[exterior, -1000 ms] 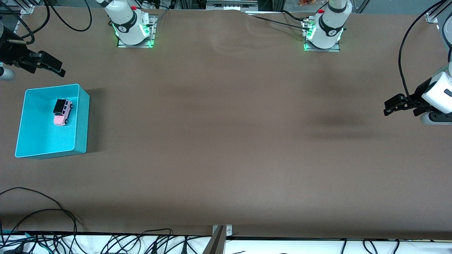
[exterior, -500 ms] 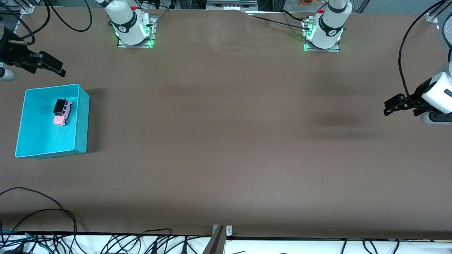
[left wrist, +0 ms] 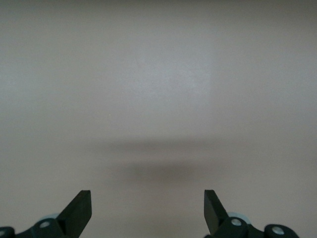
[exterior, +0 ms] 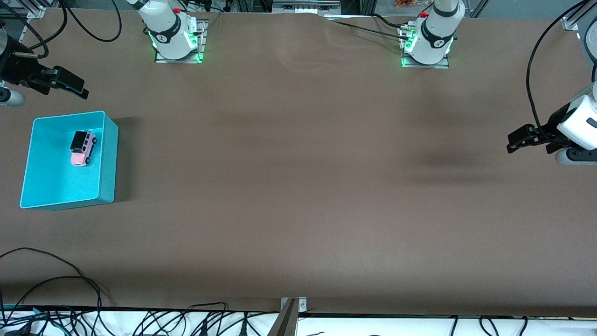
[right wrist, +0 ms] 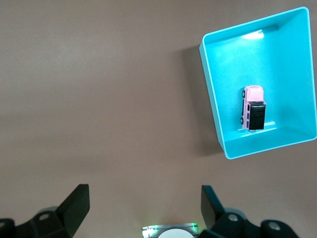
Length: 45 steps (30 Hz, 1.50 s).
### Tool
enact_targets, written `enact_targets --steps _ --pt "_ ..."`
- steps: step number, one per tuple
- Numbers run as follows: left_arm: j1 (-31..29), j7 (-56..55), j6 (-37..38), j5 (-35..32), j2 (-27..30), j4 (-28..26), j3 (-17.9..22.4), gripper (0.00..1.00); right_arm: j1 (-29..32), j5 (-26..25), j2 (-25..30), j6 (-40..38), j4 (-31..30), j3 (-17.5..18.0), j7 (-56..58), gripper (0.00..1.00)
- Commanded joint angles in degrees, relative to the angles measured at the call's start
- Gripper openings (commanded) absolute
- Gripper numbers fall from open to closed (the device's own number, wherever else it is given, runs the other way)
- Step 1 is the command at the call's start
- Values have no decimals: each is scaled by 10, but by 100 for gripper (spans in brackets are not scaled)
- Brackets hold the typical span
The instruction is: Wind and store pink jeep toy
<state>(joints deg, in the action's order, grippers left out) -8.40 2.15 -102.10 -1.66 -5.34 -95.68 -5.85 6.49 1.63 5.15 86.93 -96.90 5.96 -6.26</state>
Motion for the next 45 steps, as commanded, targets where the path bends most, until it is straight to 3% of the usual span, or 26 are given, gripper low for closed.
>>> enact_targets --steps 1,45 --pt "-5 13 -2 10 9 -1 0 100 0 7 5 -8 0 0 9 100" --pt "-13 8 0 10 3 25 -1 100 2 5 -10 -3 31 5 16 100"
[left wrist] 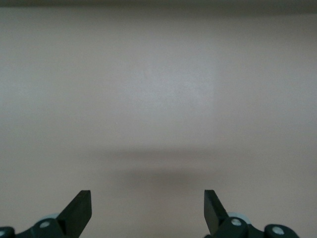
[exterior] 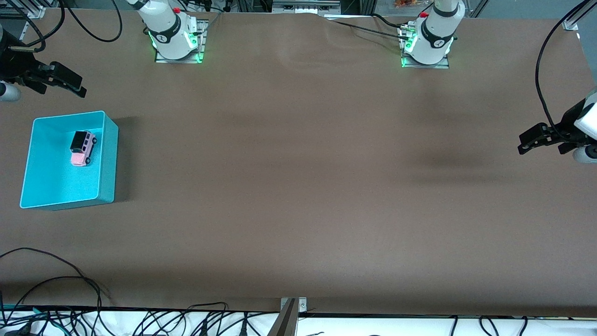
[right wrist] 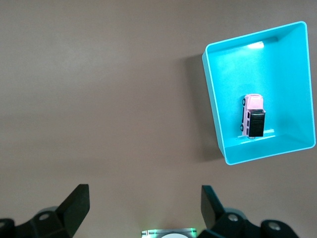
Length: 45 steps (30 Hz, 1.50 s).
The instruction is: Wind and store pink jeep toy
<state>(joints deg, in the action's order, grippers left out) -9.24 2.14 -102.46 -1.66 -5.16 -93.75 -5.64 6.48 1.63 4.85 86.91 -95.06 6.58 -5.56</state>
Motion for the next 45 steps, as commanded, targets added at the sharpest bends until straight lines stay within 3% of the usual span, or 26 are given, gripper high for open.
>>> enact_targets --steps 1,45 --pt "-5 8 2 10 2 6 -2 100 2 6 -7 -2 13 -1 9 100" --pt "-24 16 2 9 -2 8 -2 100 -9 7 -9 -5 15 1 10 100"
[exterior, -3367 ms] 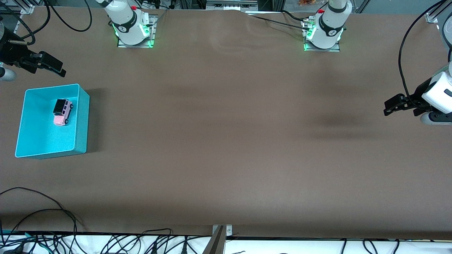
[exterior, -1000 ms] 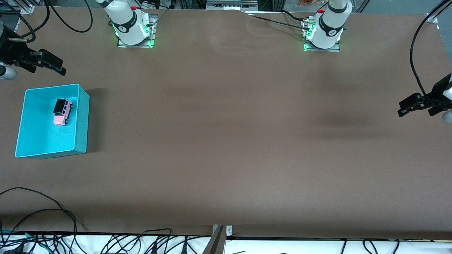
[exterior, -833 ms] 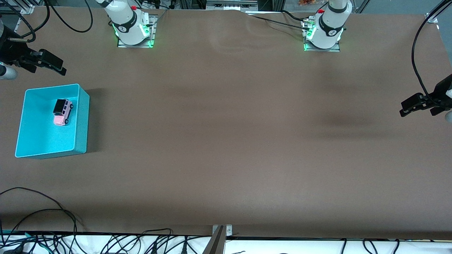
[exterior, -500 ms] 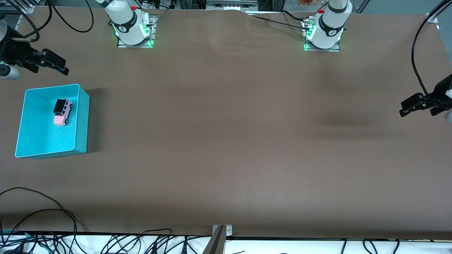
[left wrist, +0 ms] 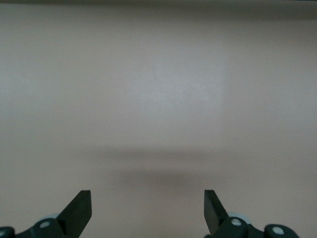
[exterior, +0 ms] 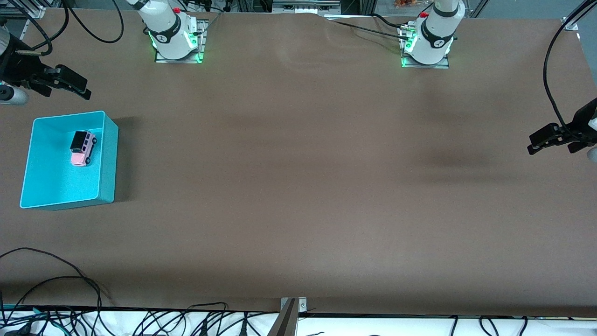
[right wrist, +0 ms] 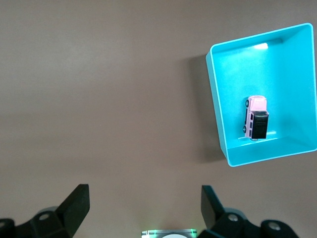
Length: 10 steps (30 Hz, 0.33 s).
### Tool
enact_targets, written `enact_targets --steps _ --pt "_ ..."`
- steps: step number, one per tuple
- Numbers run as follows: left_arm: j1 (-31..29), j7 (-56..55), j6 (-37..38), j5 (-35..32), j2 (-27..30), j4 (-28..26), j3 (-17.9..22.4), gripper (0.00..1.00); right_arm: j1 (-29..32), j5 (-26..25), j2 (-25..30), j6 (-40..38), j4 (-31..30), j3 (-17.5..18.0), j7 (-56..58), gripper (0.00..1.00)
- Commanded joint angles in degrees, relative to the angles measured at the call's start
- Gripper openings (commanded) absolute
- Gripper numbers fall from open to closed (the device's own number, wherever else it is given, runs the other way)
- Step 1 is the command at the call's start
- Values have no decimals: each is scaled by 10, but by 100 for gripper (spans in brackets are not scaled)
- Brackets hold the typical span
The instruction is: Wind and store pink jeep toy
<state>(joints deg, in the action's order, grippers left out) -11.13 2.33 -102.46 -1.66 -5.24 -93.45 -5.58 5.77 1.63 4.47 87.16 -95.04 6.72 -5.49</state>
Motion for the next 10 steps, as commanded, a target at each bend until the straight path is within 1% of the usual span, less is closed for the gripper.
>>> enact_targets --steps 1,10 --pt "-6 14 2 9 -1 5 -3 100 -1 7 -5 -8 14 0 9 100" --pt "-5 14 2 8 -2 5 -3 100 -1 7 -5 -6 14 0 9 100"
